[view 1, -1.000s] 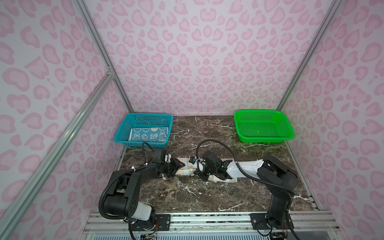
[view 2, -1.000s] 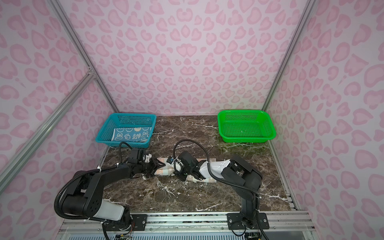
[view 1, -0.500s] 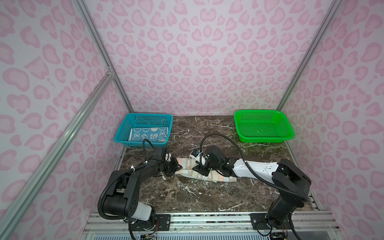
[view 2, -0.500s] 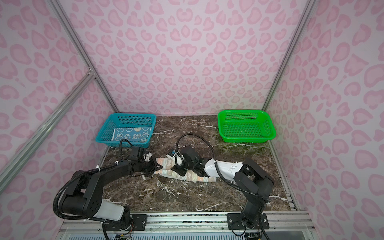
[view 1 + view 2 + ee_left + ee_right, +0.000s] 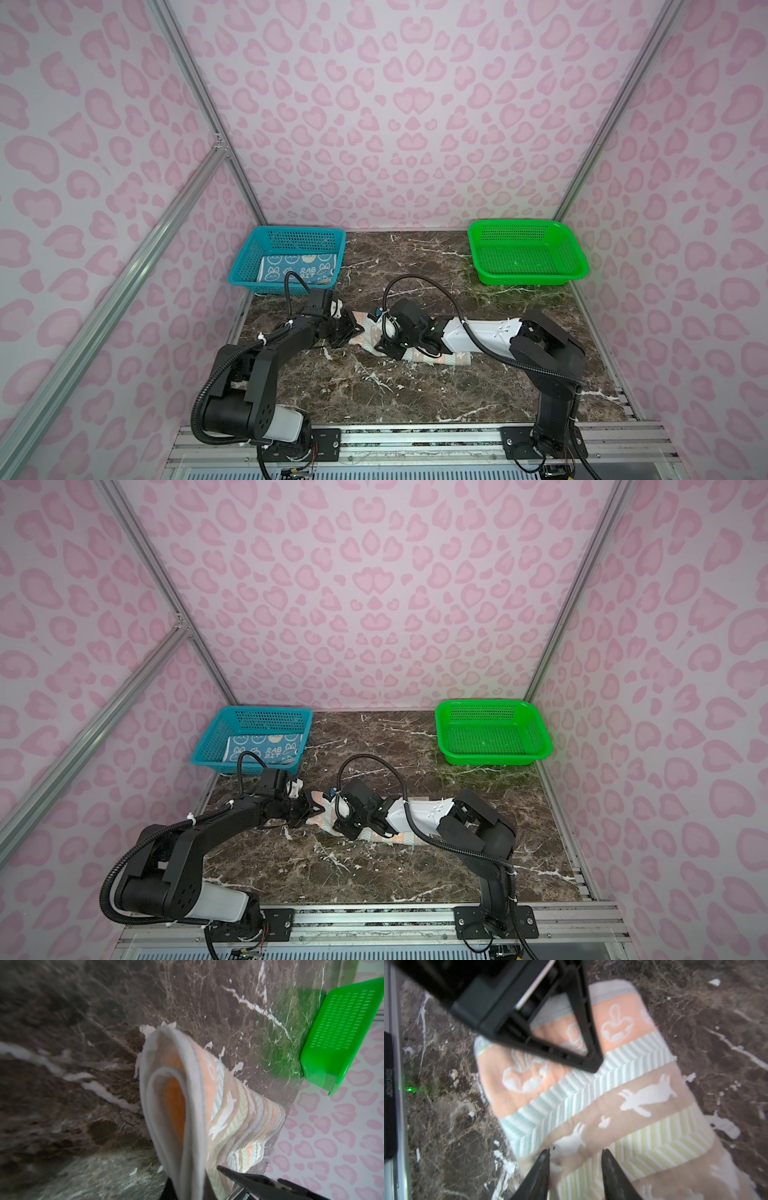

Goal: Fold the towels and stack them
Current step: 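Lift the striped towel with the left gripper toward the teal basket while the right releases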

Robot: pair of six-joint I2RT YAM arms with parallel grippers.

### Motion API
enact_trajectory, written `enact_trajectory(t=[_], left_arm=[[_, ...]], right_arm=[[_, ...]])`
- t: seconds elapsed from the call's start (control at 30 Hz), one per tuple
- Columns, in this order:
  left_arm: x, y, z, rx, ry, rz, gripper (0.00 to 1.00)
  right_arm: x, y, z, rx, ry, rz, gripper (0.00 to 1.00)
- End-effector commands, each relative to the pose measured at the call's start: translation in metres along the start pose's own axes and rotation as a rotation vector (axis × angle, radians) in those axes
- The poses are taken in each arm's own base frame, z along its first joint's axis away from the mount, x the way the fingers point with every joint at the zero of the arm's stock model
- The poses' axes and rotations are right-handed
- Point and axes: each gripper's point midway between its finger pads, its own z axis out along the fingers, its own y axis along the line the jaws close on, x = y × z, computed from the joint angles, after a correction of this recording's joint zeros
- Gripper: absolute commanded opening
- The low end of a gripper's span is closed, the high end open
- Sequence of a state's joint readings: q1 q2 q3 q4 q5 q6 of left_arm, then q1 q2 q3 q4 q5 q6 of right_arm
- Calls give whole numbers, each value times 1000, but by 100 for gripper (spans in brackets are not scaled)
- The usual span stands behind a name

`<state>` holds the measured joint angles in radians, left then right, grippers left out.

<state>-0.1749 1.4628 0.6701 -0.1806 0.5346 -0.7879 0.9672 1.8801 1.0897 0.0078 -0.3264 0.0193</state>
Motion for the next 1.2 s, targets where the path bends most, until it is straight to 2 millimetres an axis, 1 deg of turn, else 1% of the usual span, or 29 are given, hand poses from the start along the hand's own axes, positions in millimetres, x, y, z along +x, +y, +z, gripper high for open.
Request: enact_trajectory(t=[0.0,0.1,0.2,0.37,0.47,0.53,0.57,0.7,0.8,0.83,0.9,0.93,1.03,1.07,1.1,1.17], left_arm=[[-11,-12,-2,21,-22,24,4],[-17,-22,-7,25,-30,62,4],[-23,-32,-15,19,-38,121,4],[-36,-50,-31,24,-59,189,4],[-46,-68,-43,43,-76,247,3],[-53,-83,-52,55,-86,306,4],[-56,-90,-55,62,-91,333,4],[-73,-120,-73,80,-129,464,4],[-94,-136,-89,40,-172,537,4],[-103,-147,-99,34,-197,568,4],[-117,-157,-111,17,-230,603,3],[-123,-162,-117,13,-245,613,3],[-144,-173,-137,1,-294,644,3],[-151,-176,-142,-5,-308,657,3],[-157,-177,-147,-16,-318,670,3],[-170,-174,-154,-50,-334,682,3]], right_arm=[[10,10,0,-52,17,27,41],[13,11,-3,-64,8,46,41],[9,8,-10,-85,-29,90,41],[10,-6,-20,-110,-71,183,41],[13,-11,-28,-95,-74,191,42],[8,-14,-37,-75,-99,187,43],[6,-15,-41,-62,-110,188,45],[-10,-21,-64,-1,-178,191,57],[-21,-26,-79,51,-219,192,65],[-25,-28,-84,68,-231,192,68],[-34,-32,-96,102,-261,187,73],[-38,-33,-100,116,-270,183,75],[-52,-38,-116,158,-311,166,89],[-55,-39,-120,170,-322,158,97],[-60,-40,-124,182,-331,152,99],[-65,-41,-130,192,-345,142,99]])
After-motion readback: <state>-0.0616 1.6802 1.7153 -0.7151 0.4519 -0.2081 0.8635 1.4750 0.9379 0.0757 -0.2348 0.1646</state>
